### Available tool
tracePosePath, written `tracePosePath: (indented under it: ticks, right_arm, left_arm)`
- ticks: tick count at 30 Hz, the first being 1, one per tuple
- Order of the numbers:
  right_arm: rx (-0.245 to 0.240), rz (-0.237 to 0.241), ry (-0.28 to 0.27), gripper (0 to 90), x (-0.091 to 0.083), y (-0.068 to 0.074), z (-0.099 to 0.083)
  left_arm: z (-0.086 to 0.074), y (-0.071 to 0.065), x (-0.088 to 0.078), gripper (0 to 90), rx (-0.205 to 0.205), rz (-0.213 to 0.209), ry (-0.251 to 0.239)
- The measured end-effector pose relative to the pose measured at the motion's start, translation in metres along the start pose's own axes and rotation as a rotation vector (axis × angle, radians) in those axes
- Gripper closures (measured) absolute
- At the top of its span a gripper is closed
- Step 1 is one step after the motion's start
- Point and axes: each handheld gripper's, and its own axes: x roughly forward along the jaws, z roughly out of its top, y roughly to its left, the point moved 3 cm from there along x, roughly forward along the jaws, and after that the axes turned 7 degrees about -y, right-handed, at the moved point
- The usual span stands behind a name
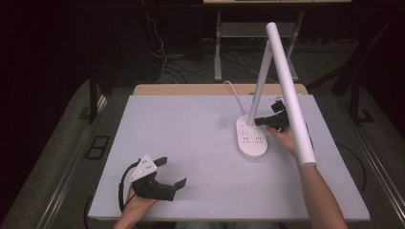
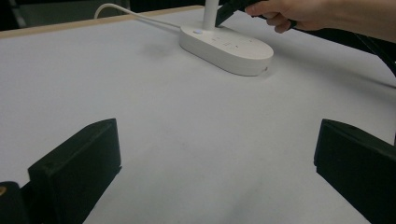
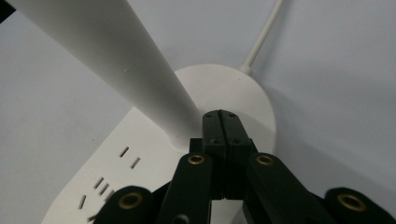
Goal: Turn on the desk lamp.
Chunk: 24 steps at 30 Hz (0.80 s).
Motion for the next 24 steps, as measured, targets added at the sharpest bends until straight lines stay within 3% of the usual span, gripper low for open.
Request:
tracePosePath:
  ticks: [13, 24]
  right_arm:
    - [-0.028, -0.032, 0.01, 89.2, -0.004, 0.007, 0.003]
    - [-0.038, -0.051, -0.016, 89.2, -0.032, 0.01, 0.011]
  left_arm:
    - [0.0, 0.0, -0.001, 0.0, 0.001, 0.002, -0.003]
    - [0.001, -0.001, -0.001, 0.0, -0.004, 0.002, -0.008]
